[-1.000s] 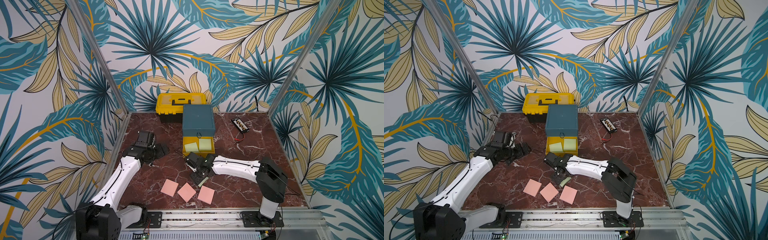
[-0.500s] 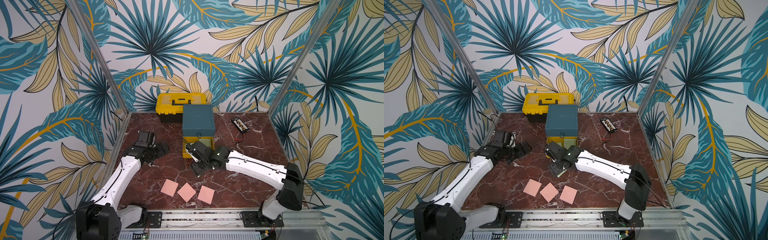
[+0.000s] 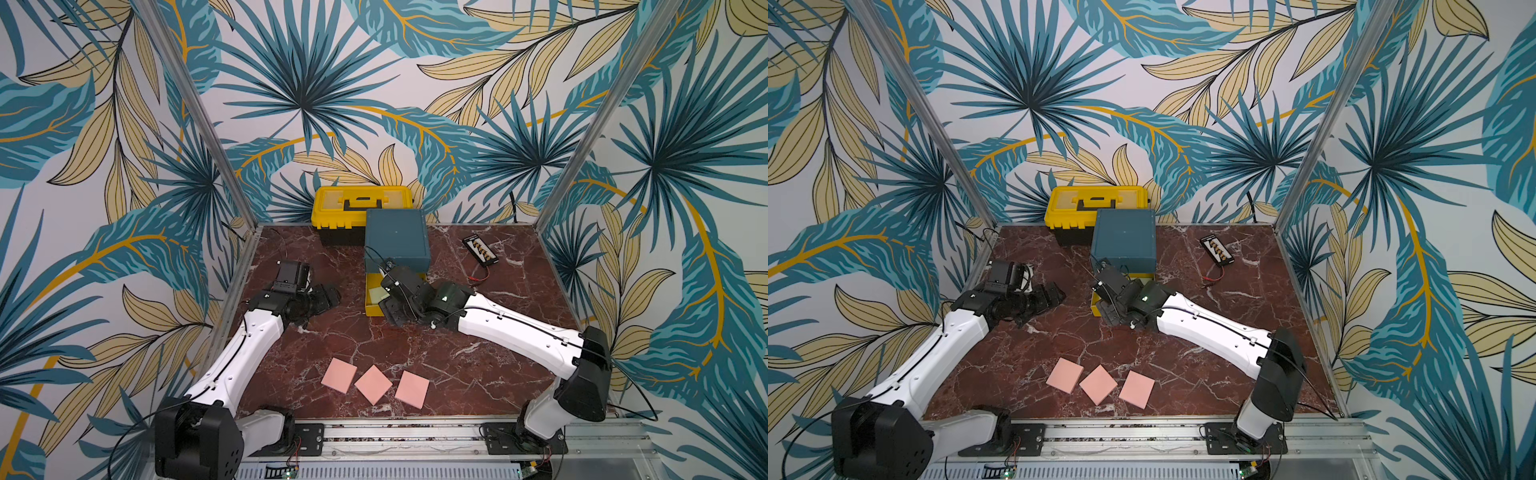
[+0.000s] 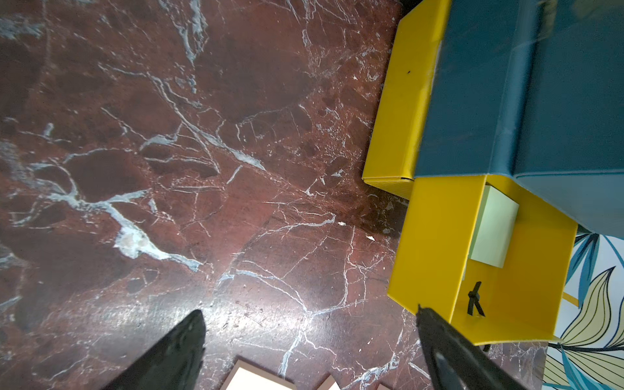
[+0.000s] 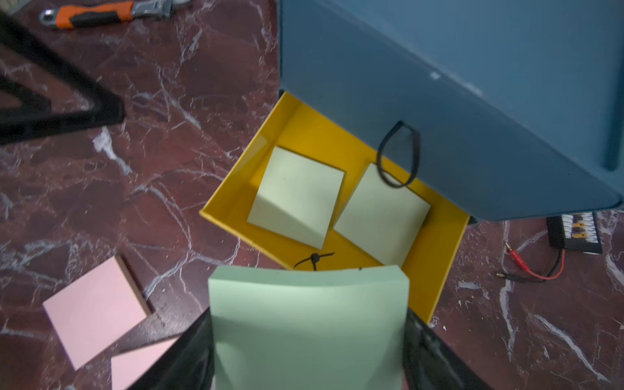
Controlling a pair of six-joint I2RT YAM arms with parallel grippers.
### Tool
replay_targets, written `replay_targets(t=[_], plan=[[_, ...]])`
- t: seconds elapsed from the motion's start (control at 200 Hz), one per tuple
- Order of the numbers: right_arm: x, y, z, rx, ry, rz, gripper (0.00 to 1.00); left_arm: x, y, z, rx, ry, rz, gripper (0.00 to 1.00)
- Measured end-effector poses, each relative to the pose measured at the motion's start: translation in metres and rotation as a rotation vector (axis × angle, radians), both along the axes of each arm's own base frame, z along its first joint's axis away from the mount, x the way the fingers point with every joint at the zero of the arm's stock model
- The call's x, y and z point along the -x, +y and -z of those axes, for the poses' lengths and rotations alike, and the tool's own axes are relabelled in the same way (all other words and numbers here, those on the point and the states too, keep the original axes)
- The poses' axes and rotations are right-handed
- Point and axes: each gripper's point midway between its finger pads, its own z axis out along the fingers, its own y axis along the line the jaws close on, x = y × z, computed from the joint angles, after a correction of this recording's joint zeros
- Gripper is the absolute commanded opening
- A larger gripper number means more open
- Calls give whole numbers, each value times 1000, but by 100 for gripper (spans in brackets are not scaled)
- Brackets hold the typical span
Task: Please put the sticky notes in the drawer by color
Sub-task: Place the sticky notes in the drawer.
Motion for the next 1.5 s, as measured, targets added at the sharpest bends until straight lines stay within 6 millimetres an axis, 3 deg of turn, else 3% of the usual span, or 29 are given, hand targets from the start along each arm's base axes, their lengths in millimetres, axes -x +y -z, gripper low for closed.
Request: replay_targets(t=[0.351,0.616,1.112,1.312,1.497], plan=[[-43,-9,-4,-54,-97,128,81,0,0,0,1,-1,1,99],[-61,-16,12,-74,-105,196,81,-1,0,0,1,-1,1,99],[-69,-7,52,-69,-64,223,82,-1,0,2,0,6,1,99],[-66,-3,54,-87,-41,212,90,-1,-1,4,-1,11,2,99],[-68,-1,46,-83,-50,197,91,-2,-1,4,1,11,2,99]])
